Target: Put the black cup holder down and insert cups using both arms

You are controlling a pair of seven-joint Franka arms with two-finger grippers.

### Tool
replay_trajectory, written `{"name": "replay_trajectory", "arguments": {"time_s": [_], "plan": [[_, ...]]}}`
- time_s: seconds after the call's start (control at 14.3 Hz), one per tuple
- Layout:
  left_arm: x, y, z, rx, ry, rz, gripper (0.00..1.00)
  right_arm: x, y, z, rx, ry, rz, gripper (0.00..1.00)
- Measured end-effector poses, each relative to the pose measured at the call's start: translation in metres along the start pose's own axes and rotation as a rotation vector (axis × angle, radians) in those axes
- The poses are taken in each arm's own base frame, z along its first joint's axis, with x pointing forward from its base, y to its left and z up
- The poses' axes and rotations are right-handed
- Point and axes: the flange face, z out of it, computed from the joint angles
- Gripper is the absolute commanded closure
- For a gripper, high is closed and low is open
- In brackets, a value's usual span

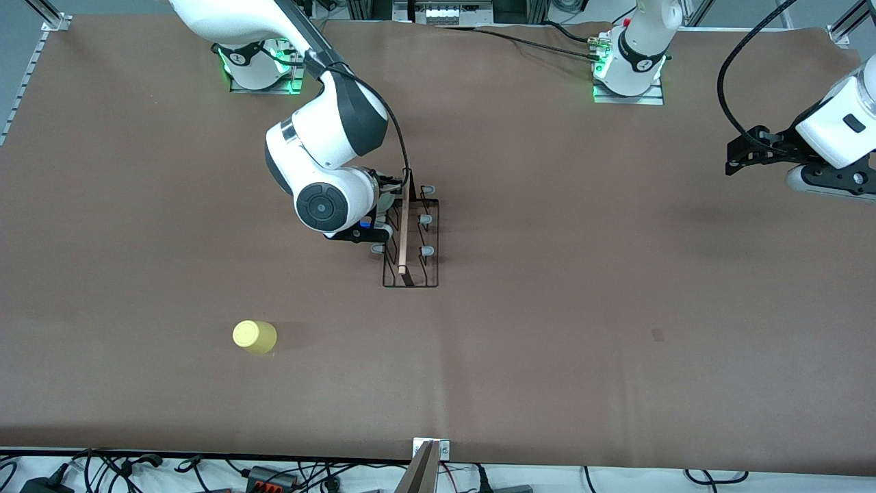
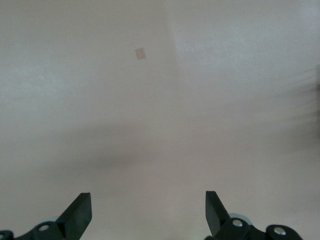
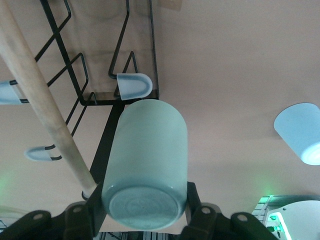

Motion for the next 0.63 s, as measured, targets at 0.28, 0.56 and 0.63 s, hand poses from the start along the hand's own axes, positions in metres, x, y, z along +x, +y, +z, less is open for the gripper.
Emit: {"name": "replay_trajectory", "arguments": {"time_s": [0.28, 0.56, 0.63], "plan": [[-0.002, 0.001, 0.003, -0.005, -0.023, 0.0, 0.0, 0.003, -0.004, 0.004, 0.009, 0.018, -0.001, 0.66], [-0.002, 0.0, 0.003, -0.006, -0.023, -0.003, 0.0, 0.011, -0.008, 0.019, 0.012, 0.029, 0.003, 0.0], [-0.002, -0.001, 0.003, -0.006, -0.023, -0.004, 0.0, 0.013, -0.007, 0.019, 0.012, 0.03, 0.007, 0.0]]}}
